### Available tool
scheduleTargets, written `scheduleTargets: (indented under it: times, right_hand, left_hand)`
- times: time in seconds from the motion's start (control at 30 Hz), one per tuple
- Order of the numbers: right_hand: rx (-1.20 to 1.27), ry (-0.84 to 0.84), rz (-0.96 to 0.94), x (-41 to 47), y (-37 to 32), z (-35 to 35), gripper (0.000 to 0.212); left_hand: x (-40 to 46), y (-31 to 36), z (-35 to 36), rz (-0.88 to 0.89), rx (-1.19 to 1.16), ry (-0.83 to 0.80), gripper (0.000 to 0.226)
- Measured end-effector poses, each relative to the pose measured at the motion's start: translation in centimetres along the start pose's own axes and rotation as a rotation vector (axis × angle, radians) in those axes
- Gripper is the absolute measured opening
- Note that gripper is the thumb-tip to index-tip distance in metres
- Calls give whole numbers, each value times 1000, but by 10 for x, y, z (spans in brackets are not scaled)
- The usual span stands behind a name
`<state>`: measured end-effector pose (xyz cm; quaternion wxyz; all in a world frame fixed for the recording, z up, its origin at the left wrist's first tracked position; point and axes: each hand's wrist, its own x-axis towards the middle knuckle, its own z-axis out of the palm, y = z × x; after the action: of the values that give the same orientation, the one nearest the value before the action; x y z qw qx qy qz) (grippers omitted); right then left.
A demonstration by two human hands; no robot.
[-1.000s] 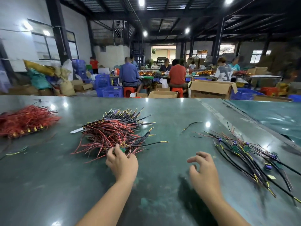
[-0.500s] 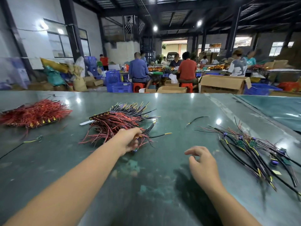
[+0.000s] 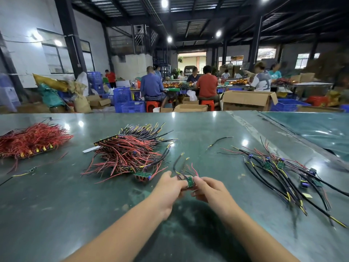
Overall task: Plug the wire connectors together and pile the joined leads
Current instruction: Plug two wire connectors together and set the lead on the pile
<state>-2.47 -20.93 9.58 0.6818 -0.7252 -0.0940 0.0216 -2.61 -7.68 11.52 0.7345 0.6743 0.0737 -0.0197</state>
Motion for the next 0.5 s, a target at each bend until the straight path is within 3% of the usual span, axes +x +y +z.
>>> scheduleTargets:
  times: [0.1, 0.27, 0.4, 0.5]
  right_hand:
    - [51, -14, -7, -1, 1, -4, 10]
    - [170, 11, 28, -3, -3, -4, 8]
    - [158, -45, 36, -6, -10, -3, 7]
    - [60, -86, 136, -6, -20, -2, 12]
  left_hand:
    - [-2, -3, -5, 87, 52, -56, 44]
    - [-3, -3, -8, 231, 100, -83, 36]
    - [-3, -5, -11, 166, 39, -42, 19]
    - [-6, -5, -12, 117, 78, -42, 23]
